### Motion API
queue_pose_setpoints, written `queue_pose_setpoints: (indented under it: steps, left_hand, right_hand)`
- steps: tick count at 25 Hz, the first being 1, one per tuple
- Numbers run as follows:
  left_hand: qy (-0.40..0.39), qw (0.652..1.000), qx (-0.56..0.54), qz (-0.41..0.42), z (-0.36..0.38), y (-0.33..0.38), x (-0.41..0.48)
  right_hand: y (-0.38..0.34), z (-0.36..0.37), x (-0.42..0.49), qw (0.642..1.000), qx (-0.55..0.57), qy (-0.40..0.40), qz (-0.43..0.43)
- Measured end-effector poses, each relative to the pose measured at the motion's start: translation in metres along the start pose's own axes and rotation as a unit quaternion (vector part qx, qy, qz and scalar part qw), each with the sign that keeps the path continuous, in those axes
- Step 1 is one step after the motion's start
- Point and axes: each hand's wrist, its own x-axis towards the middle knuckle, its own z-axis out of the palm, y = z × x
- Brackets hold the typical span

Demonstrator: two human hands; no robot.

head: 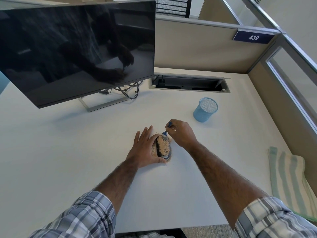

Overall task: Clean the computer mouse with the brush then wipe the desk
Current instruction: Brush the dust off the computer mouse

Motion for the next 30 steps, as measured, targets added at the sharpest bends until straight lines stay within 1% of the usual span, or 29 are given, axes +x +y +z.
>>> queue_pose_setpoints:
  steps: [4, 8, 11, 13, 16, 19, 22, 30]
  left_hand:
    - [0.003, 1.0, -0.002, 0.001, 0.0, -0.0004, -0.0002]
    - [0.001, 1.0, -0.001, 0.001, 0.0006, -0.0002, -0.0005]
    - [0.004, 1.0, -0.003, 0.001, -0.0001, -0.0005, 0.0001]
    - [0.005, 1.0, -0.002, 0.002, -0.0007, -0.0006, 0.0009]
    - [0.003, 1.0, 0.0, 0.003, -0.0002, -0.0005, 0.0001]
    - [0.003, 1.0, 0.001, 0.002, 0.001, -0.001, 0.0002]
    - [0.0, 1.0, 0.0, 0.001, 0.0005, -0.0014, 0.0006]
    - [0.002, 1.0, -0.002, -0.001, 0.0009, -0.0012, 0.0013]
  right_hand:
    - [0.0004, -0.0004, 0.0003, 1.0, -0.004, 0.016, -0.003]
    - [0.0007, 0.0, 0.0001, 1.0, 0.001, -0.013, 0.002]
    - [0.0011, 0.001, 0.0011, 1.0, 0.006, 0.007, 0.01]
    - [0.0003, 0.0015, 0.0015, 1.0, 0.007, 0.0, 0.008]
    - [-0.001, 0.0011, 0.0021, 1.0, -0.004, 0.012, 0.011]
    - [0.0005, 0.0015, 0.0027, 1.0, 0.0, -0.003, 0.014]
    - [0.0026, 0.0014, 0.0035, 1.0, -0.008, 0.008, 0.026]
    - [0.0036, 0.0008, 0.0012, 1.0, -0.017, 0.015, 0.015]
